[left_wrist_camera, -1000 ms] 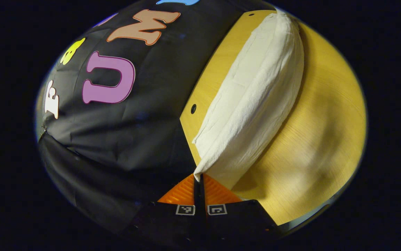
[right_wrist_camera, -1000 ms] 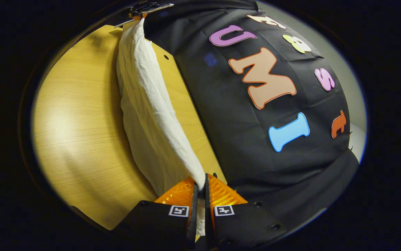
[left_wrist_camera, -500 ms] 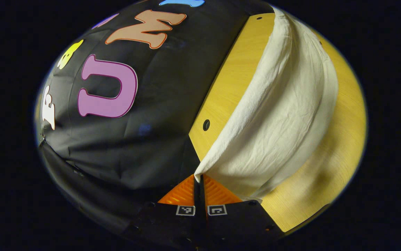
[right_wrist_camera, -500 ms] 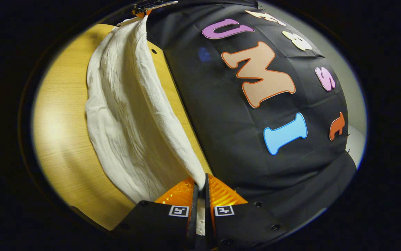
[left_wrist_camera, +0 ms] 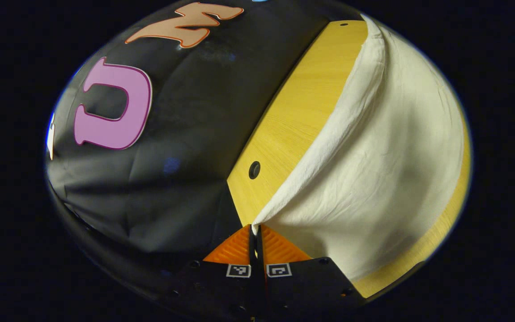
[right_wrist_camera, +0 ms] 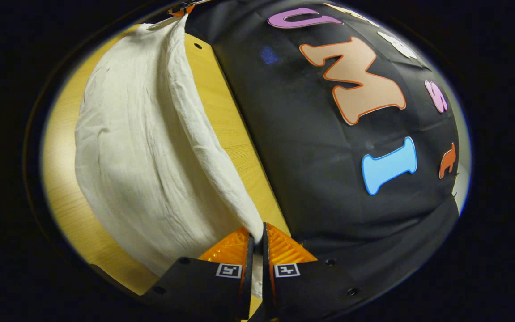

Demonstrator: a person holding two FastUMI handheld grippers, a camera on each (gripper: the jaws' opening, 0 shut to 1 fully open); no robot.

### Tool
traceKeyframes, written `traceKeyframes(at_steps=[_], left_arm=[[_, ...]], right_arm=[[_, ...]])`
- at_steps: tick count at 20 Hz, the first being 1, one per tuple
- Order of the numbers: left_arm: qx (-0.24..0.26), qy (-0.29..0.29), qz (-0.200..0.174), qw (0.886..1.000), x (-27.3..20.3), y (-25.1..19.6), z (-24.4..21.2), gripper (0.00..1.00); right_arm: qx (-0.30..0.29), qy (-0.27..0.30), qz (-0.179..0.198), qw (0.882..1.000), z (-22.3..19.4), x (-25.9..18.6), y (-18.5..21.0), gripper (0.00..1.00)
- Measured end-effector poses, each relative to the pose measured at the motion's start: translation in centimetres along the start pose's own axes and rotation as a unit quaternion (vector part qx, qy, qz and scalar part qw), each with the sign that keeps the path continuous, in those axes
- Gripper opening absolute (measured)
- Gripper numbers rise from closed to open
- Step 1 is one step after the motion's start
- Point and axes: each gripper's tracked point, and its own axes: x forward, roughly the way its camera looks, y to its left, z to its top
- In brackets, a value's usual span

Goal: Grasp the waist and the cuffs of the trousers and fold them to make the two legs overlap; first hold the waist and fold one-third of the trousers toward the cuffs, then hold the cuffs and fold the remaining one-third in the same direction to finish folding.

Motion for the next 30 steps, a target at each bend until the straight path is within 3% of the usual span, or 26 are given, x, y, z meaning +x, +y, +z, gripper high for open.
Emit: traceKeyframes(at_steps=[4,5,6,7,10,11,14,17,22,23,25,30], left_arm=[[-0.011,-0.003,0.003,1.000,2.6,-1.2,0.3,0.00],[-0.016,-0.003,0.003,1.000,3.0,-1.5,0.3,0.00],[-0.023,-0.006,-0.001,1.000,3.3,-1.8,0.3,0.00],[-0.031,-0.009,-0.008,0.999,3.5,-2.2,0.5,0.00],[-0.065,-0.025,-0.006,0.998,2.8,-2.7,1.0,1.00],[-0.073,-0.029,0.004,0.997,2.2,-2.4,1.1,0.94],[-0.114,-0.045,0.025,0.992,-0.1,-1.4,2.9,0.95],[-0.179,-0.070,0.038,0.981,-2.5,-1.2,5.1,0.95],[-0.288,-0.105,0.033,0.951,-6.6,-2.0,8.3,0.95],[-0.308,-0.114,0.034,0.944,-7.5,-1.8,9.0,1.00],[-0.337,-0.128,0.030,0.932,-8.5,-1.3,9.7,0.95],[-0.357,-0.146,0.023,0.922,-9.8,-0.1,11.4,0.96]], right_arm=[[0.024,0.033,0.019,0.999,-0.6,3.6,2.4,0.14],[0.033,0.044,0.023,0.998,-1.1,4.5,3.2,0.19],[0.042,0.051,0.022,0.998,-1.2,4.9,3.5,0.31],[0.051,0.057,0.020,0.997,-1.3,5.1,3.7,0.33],[0.077,0.045,0.003,0.996,0.1,4.5,2.7,1.00],[0.084,0.042,-0.004,0.996,0.0,3.9,2.2,1.00],[0.135,0.041,-0.016,0.990,-0.3,2.1,1.2,0.98],[0.208,0.053,-0.029,0.976,-1.8,0.3,0.0,0.98],[0.322,0.083,-0.042,0.942,-5.8,-2.3,-1.4,0.98],[0.341,0.088,-0.044,0.935,-6.6,-2.9,-1.5,1.00],[0.385,0.097,-0.039,0.917,-8.0,-3.8,-1.1,0.98],[0.483,0.115,-0.032,0.867,-11.1,-5.6,0.4,0.98]])
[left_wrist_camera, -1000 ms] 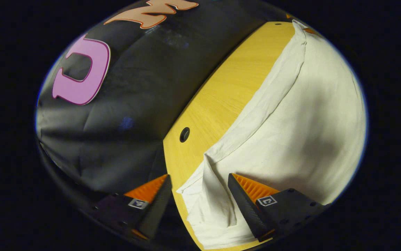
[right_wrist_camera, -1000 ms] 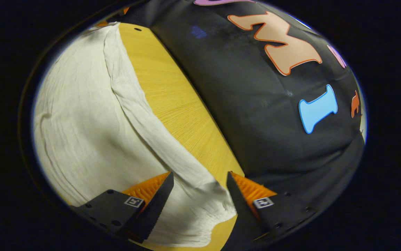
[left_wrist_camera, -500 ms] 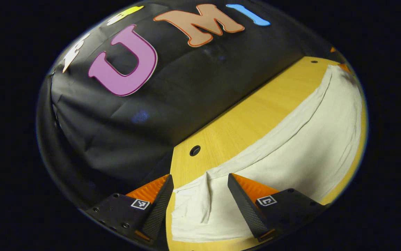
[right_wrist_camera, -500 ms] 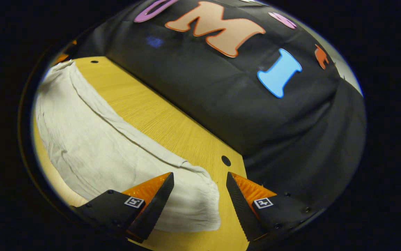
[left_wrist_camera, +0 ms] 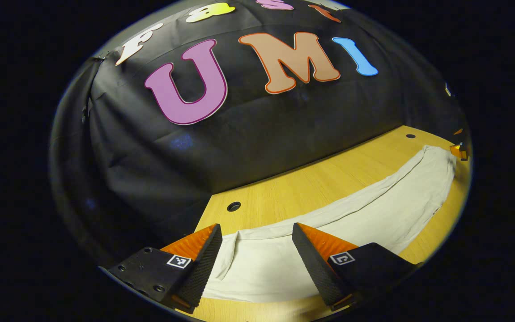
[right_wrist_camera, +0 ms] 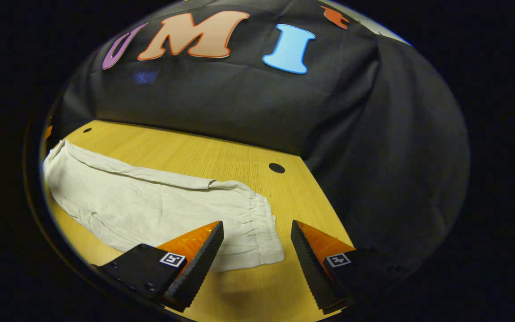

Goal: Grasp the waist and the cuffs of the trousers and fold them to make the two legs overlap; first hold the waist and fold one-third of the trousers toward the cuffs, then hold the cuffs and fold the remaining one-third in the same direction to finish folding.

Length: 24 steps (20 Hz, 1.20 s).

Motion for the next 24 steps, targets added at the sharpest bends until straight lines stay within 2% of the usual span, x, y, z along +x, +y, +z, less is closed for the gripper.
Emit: traceKeyframes(at_steps=[4,7,10,13,16,17,20,21,24], left_arm=[[-0.005,0.001,-0.005,1.000,-0.4,-0.2,0.6,0.96],[0.008,0.004,-0.008,1.000,-0.6,-0.4,0.9,0.96],[0.005,0.003,-0.009,1.000,-0.9,-0.8,1.0,0.96],[0.004,0.004,-0.008,1.000,-1.5,-1.1,1.0,0.96],[0.008,0.006,-0.006,1.000,-1.8,-1.0,0.8,0.96],[0.008,0.008,-0.005,1.000,-1.9,-1.0,0.7,0.96],[0.006,0.009,-0.003,1.000,-1.9,-1.0,0.5,0.96],[0.006,0.009,-0.003,1.000,-1.9,-1.0,0.6,0.96],[0.006,0.010,-0.002,1.000,-1.9,-1.1,0.5,0.96]], right_arm=[[0.081,0.032,-0.009,0.996,-2.6,0.2,-1.4,1.00],[0.136,0.056,-0.017,0.989,-4.3,0.6,-2.2,1.00],[0.209,0.083,-0.019,0.974,-5.5,1.3,-2.5,1.00],[0.278,0.106,-0.015,0.955,-6.5,2.2,-2.1,0.94],[0.339,0.129,-0.009,0.932,-7.1,2.9,-1.4,0.96],[0.350,0.121,-0.011,0.929,-6.7,3.1,-1.6,0.92],[0.374,0.124,-0.004,0.919,-6.3,3.1,-1.5,0.89],[0.377,0.134,0.000,0.917,-6.8,3.5,-0.8,0.83],[0.383,0.150,0.015,0.911,-7.3,3.7,-0.1,0.38]])
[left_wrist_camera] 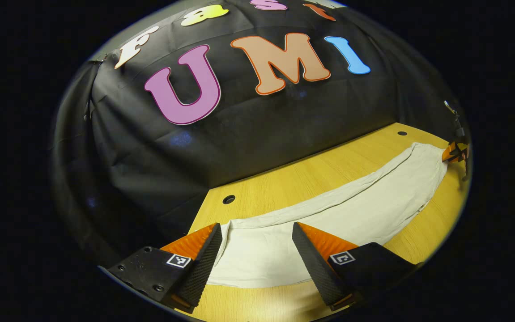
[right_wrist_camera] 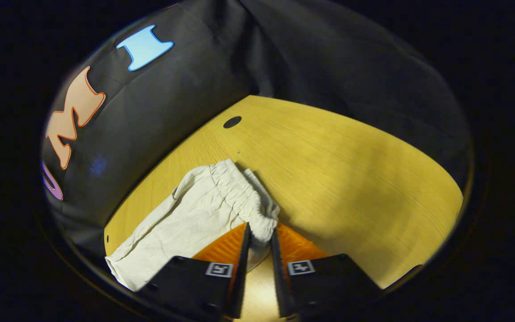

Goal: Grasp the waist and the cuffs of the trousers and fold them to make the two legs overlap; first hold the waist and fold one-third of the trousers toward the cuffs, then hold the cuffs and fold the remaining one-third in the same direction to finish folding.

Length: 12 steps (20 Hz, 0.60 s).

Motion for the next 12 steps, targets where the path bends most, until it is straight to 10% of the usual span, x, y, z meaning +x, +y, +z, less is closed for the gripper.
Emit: traceKeyframes(at_steps=[3,12], left_arm=[[-0.002,-0.001,-0.003,1.000,-0.1,-0.6,0.2,0.96],[-0.031,-0.009,0.000,0.999,-1.5,-3.2,1.1,0.96]], right_arm=[[-0.007,-0.002,0.008,1.000,0.5,0.0,-0.2,0.11],[-0.009,-0.021,0.009,1.000,1.6,-1.5,0.6,0.16]])
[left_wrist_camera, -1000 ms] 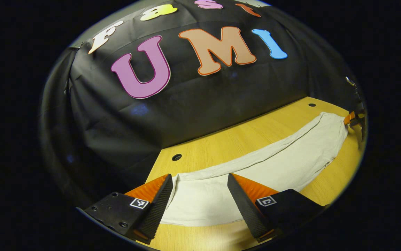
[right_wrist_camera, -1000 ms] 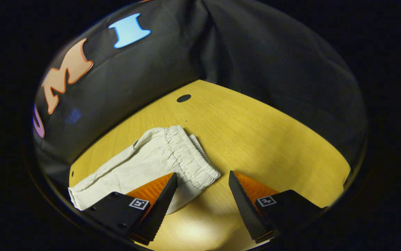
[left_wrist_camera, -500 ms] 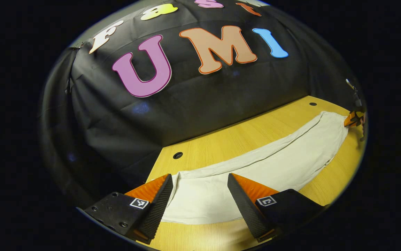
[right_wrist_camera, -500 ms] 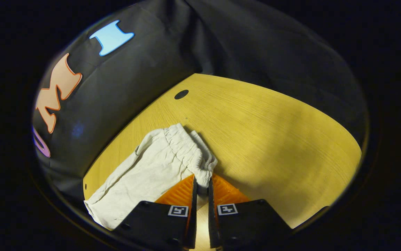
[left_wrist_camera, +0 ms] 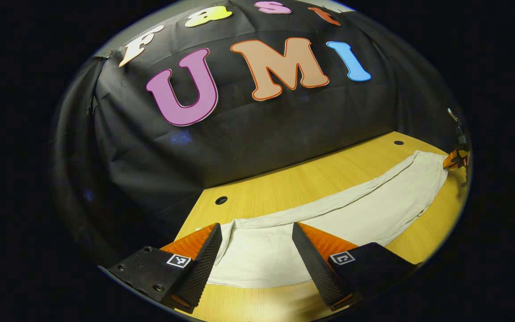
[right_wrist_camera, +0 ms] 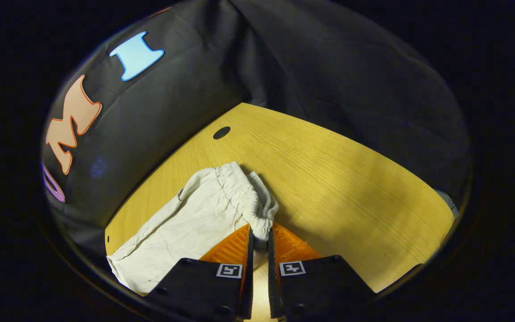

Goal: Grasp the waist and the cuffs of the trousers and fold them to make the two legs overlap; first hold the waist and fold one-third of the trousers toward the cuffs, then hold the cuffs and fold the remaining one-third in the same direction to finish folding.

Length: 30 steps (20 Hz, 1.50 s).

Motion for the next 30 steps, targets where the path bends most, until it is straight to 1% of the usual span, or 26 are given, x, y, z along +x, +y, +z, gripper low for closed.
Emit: traceKeyframes(at_steps=[4,7,9,12,15,17,22,26,30], left_arm=[[-0.009,0.002,0.007,1.000,-0.8,-0.1,0.0,0.96],[-0.026,-0.005,0.008,1.000,-1.0,0.6,0.4,0.96],[-0.033,-0.008,0.002,0.999,-0.9,1.2,0.2,0.96],[-0.030,-0.007,0.000,1.000,-0.6,2.9,-0.4,0.96],[-0.042,-0.008,-0.001,0.999,-0.5,4.8,-1.1,0.97],[-0.047,-0.006,0.004,0.999,-0.6,6.4,-1.6,0.96],[-0.055,-0.005,0.019,0.998,-0.9,10.3,-3.1,0.96],[-0.060,-0.001,0.028,0.998,-1.2,12.9,-4.4,0.96],[-0.067,0.003,0.033,0.997,-1.7,14.9,-5.5,0.96]], right_arm=[[-0.029,-0.021,0.046,0.998,1.9,-2.1,2.3,0.16],[-0.046,-0.044,0.082,0.995,5.0,-5.0,4.7,0.16],[-0.050,-0.057,0.103,0.992,5.7,-6.9,6.5,0.16],[-0.063,-0.069,0.134,0.987,5.2,-9.4,10.3,0.16],[-0.071,-0.075,0.159,0.982,4.2,-10.8,14.5,0.16],[-0.081,-0.079,0.171,0.979,3.5,-11.4,17.4,0.16],[-0.100,-0.080,0.201,0.971,1.4,-13.3,23.3,0.16],[-0.114,-0.076,0.224,0.965,-0.8,-14.5,27.3,0.16],[-0.126,-0.060,0.243,0.960,-3.8,-14.7,31.0,0.16]])
